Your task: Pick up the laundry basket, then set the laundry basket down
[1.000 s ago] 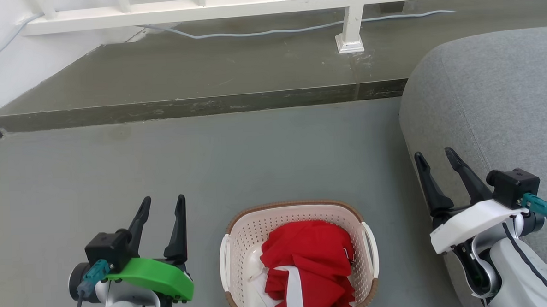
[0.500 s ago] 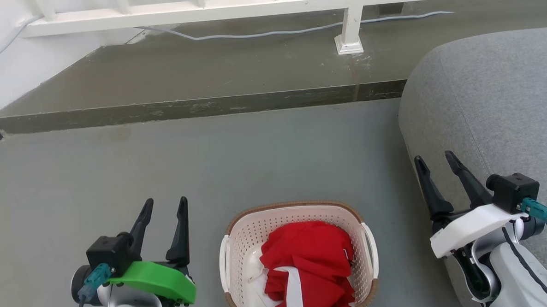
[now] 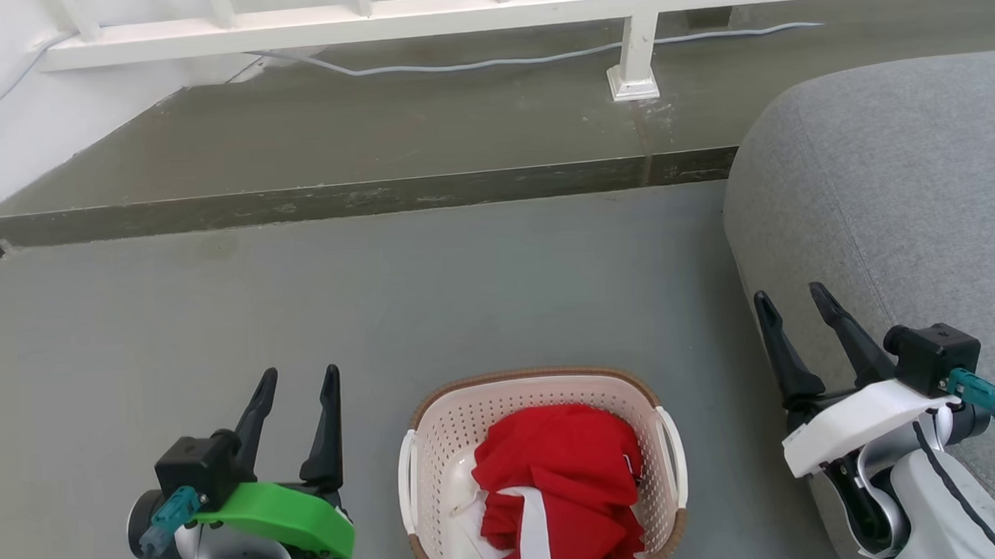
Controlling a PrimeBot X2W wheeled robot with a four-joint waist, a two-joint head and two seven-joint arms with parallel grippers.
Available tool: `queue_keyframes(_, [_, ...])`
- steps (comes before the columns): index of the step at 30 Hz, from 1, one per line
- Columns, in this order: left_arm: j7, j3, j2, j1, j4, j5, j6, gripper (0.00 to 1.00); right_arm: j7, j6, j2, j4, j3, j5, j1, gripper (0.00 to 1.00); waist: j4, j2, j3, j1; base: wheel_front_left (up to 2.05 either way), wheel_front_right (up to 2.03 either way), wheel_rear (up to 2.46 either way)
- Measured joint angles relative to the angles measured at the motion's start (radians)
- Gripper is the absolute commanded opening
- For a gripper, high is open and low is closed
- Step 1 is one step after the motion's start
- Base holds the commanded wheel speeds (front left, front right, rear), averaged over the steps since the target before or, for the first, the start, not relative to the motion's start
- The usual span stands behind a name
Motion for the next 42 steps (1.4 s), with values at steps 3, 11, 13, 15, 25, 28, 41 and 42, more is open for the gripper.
queue_keyframes(3, [0.0,0.004,0.0,0.0,0.0,0.0,-0.005,1.0,0.0,0.0,0.002,0.0,-0.004,-0.005,0.0,1.0,-0.001,0.0,-0.002,0.0,0.0,0.0,0.0])
queue_keyframes(11, [0.005,-0.001,-0.005,0.022,0.048,-0.002,-0.007,0.0,0.002,0.0,0.026,0.048,-0.002,-0.004,0.033,0.0,-0.001,0.0,-0.003,0.0,0.0,0.0,0.0])
queue_keyframes(13, [0.005,0.0,-0.005,0.027,0.052,-0.014,-0.007,0.0,0.003,0.0,0.03,0.05,-0.003,0.005,0.043,0.0,-0.001,0.0,-0.004,0.0,0.0,0.0,0.0])
queue_keyframes(15, [0.005,0.001,-0.006,0.027,0.052,-0.027,-0.007,0.0,0.006,0.0,0.03,0.049,-0.008,0.019,0.042,0.0,0.0,0.0,-0.004,0.0,0.0,0.0,0.0])
queue_keyframes(25, [0.038,0.023,-0.006,0.027,0.044,-0.176,-0.007,0.0,0.043,0.0,0.035,0.048,-0.042,0.175,0.042,0.0,0.003,0.0,-0.009,0.0,0.0,0.0,0.0])
queue_keyframes(28, [0.05,0.035,-0.006,0.027,0.039,-0.217,-0.007,0.0,0.056,0.0,0.039,0.046,-0.049,0.214,0.042,0.0,0.004,0.0,-0.01,0.0,0.0,0.0,0.0])
queue_keyframes(41, [0.093,0.075,-0.007,0.027,0.034,-0.351,-0.008,0.0,0.1,0.0,0.053,0.038,-0.093,0.354,0.042,0.0,0.008,0.0,-0.015,0.0,0.0,0.0,0.0])
queue_keyframes(42, [0.094,0.077,-0.007,0.027,0.034,-0.361,-0.009,0.0,0.105,0.0,0.054,0.038,-0.097,0.368,0.042,0.0,0.008,0.0,-0.015,0.0,0.0,0.0,0.0])
